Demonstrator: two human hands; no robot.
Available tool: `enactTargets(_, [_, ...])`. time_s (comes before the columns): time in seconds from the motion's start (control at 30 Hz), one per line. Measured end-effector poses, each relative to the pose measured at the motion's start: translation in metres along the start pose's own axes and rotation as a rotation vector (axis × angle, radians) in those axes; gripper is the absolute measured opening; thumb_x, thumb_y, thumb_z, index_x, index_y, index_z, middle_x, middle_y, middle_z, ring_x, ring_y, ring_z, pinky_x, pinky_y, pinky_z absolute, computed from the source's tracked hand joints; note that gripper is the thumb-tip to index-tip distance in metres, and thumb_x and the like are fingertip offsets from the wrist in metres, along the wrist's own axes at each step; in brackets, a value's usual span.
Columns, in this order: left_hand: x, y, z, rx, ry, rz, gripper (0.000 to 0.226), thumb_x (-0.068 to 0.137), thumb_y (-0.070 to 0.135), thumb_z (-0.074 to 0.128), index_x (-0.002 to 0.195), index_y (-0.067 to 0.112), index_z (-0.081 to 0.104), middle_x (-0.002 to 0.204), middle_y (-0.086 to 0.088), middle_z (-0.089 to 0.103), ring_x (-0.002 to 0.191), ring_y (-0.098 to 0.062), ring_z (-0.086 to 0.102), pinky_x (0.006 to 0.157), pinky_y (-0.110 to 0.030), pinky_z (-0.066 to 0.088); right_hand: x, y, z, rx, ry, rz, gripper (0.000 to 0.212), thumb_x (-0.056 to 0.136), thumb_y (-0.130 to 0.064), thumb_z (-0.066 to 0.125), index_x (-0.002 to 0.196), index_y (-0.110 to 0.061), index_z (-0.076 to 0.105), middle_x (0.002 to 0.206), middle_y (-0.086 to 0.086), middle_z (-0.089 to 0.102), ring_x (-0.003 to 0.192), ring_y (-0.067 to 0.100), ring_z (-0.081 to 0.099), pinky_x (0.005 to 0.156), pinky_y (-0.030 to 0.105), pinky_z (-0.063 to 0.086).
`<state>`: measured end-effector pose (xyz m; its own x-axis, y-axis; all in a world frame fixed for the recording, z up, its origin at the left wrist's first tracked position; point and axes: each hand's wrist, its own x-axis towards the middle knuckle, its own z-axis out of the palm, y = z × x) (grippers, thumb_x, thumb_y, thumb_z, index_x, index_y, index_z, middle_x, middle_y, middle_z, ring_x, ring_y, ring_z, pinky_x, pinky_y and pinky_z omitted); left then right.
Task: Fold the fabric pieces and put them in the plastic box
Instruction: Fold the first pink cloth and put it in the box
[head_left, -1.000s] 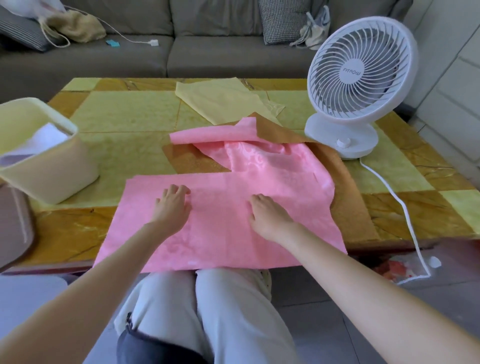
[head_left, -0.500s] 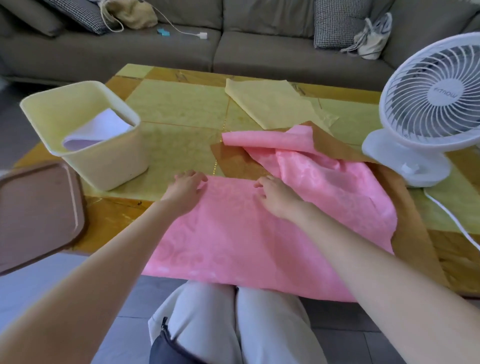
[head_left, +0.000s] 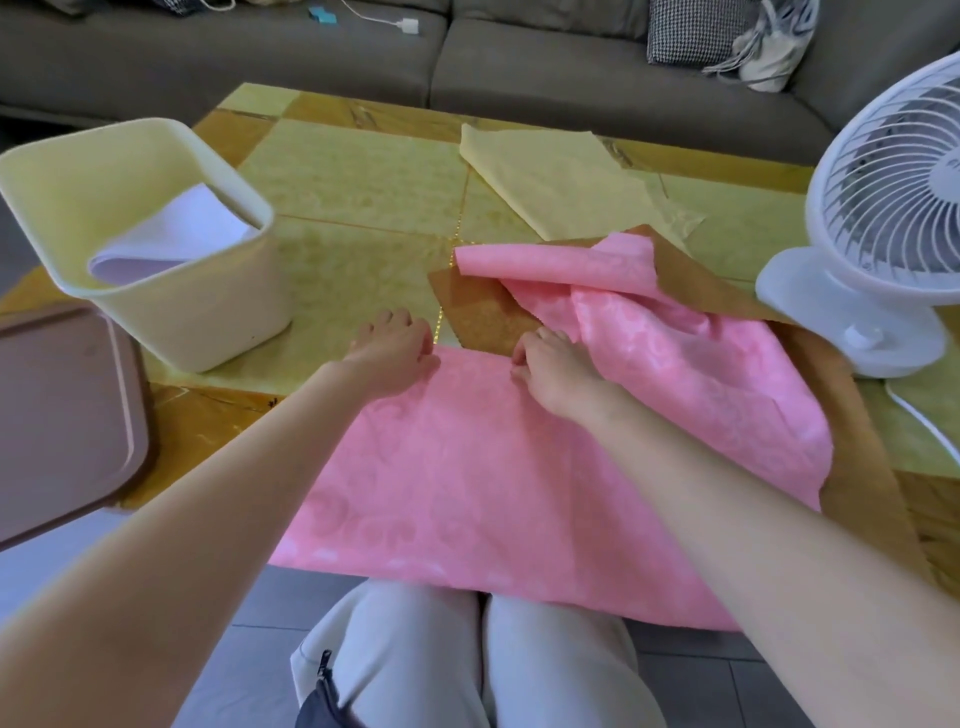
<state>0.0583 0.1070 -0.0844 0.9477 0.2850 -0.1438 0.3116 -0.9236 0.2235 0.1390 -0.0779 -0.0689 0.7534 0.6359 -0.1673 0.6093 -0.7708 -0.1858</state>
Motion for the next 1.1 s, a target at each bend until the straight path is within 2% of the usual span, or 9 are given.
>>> enactTargets(0.13, [0.002, 0.0, 0.0, 0.031, -0.033, 0.04, 0.022, 0.095, 0.032, 0.047, 0.104, 0.013, 0.053, 0.115, -0.01, 0.045, 0.114, -0.027, 0.036, 0.092, -0.038, 0.03, 0.006, -0.001, -0.001, -0.019, -0.07, 0.022, 0.031, 0.094, -0.032, 0.052, 0.118, -0.013, 0.054, 0.131, 0.01, 0.045, 0.124, 0.029, 0.037, 0.101, 0.042, 0.033])
enactTargets(0.23, [0.002, 0.001, -0.003, -0.006, -0.002, 0.073, 0.012, 0.095, 0.027, 0.046, 0.095, 0.015, 0.048, 0.108, -0.007, 0.048, 0.108, -0.024, 0.039, 0.086, -0.036, 0.03, 0.008, 0.0, -0.002, -0.055, -0.112, 0.022, 0.033, 0.094, -0.036, 0.052, 0.116, -0.013, 0.058, 0.13, 0.011, 0.046, 0.123, 0.031, 0.038, 0.099, 0.042, 0.036])
enactTargets(0.4, [0.002, 0.007, -0.006, -0.065, 0.05, 0.052, 0.006, 0.094, 0.02, 0.044, 0.089, 0.018, 0.042, 0.09, -0.005, 0.052, 0.1, -0.026, 0.045, 0.087, -0.039, 0.033, 0.009, 0.0, -0.005, 0.021, -0.057, 0.052, 0.02, 0.095, -0.028, 0.051, 0.102, -0.01, 0.053, 0.116, 0.011, 0.055, 0.109, 0.033, 0.05, 0.09, 0.04, 0.043])
enactTargets(0.47, [0.002, 0.009, -0.004, -0.04, 0.083, 0.046, 0.003, 0.093, 0.017, 0.044, 0.093, 0.016, 0.046, 0.091, -0.008, 0.053, 0.099, -0.027, 0.047, 0.087, -0.038, 0.033, 0.007, -0.001, -0.004, 0.047, -0.028, 0.082, 0.022, 0.094, -0.026, 0.05, 0.106, -0.008, 0.053, 0.112, 0.012, 0.057, 0.104, 0.033, 0.053, 0.09, 0.041, 0.044])
enactTargets(0.57, [0.002, 0.012, -0.001, -0.007, 0.123, 0.053, 0.009, 0.093, 0.015, 0.043, 0.099, 0.013, 0.05, 0.097, -0.008, 0.054, 0.102, -0.027, 0.046, 0.082, -0.036, 0.03, 0.006, -0.003, -0.002, 0.064, 0.018, 0.099, 0.022, 0.094, -0.022, 0.05, 0.11, -0.007, 0.051, 0.114, 0.013, 0.057, 0.106, 0.033, 0.052, 0.092, 0.042, 0.043])
enactTargets(0.73, [-0.006, 0.022, -0.001, 0.06, 0.179, 0.015, 0.025, 0.092, 0.008, 0.046, 0.116, 0.012, 0.05, 0.121, -0.012, 0.042, 0.116, -0.029, 0.038, 0.094, -0.038, 0.03, -0.007, -0.008, 0.004, 0.0, 0.176, 0.012, 0.031, 0.093, -0.008, 0.045, 0.124, -0.007, 0.044, 0.128, 0.011, 0.047, 0.119, 0.03, 0.042, 0.097, 0.041, 0.036])
enactTargets(0.9, [-0.037, 0.048, 0.003, -0.054, 0.258, 0.093, 0.031, 0.088, -0.001, 0.046, 0.115, 0.012, 0.056, 0.12, -0.009, 0.048, 0.115, -0.028, 0.042, 0.094, -0.034, 0.032, -0.057, -0.009, 0.015, 0.131, 0.242, -0.138, 0.029, 0.093, -0.011, 0.049, 0.122, -0.009, 0.048, 0.126, 0.008, 0.049, 0.117, 0.026, 0.044, 0.095, 0.034, 0.036])
enactTargets(1.0, [-0.067, 0.069, 0.011, -0.172, 0.217, 0.142, 0.028, 0.089, 0.0, 0.045, 0.111, 0.01, 0.058, 0.114, -0.01, 0.051, 0.105, -0.029, 0.051, 0.085, -0.035, 0.038, -0.102, 0.003, 0.023, 0.187, 0.245, -0.165, 0.024, 0.093, -0.011, 0.051, 0.117, -0.009, 0.051, 0.12, 0.005, 0.052, 0.112, 0.023, 0.046, 0.092, 0.03, 0.037])
enactTargets(1.1, [-0.099, 0.087, 0.025, -0.202, 0.158, 0.211, 0.024, 0.09, 0.004, 0.048, 0.11, 0.012, 0.058, 0.109, -0.009, 0.053, 0.1, -0.028, 0.053, 0.083, -0.034, 0.039, -0.142, 0.019, 0.029, 0.227, 0.2, -0.128, 0.02, 0.093, -0.013, 0.05, 0.113, -0.009, 0.055, 0.117, 0.005, 0.055, 0.11, 0.022, 0.048, 0.092, 0.028, 0.037])
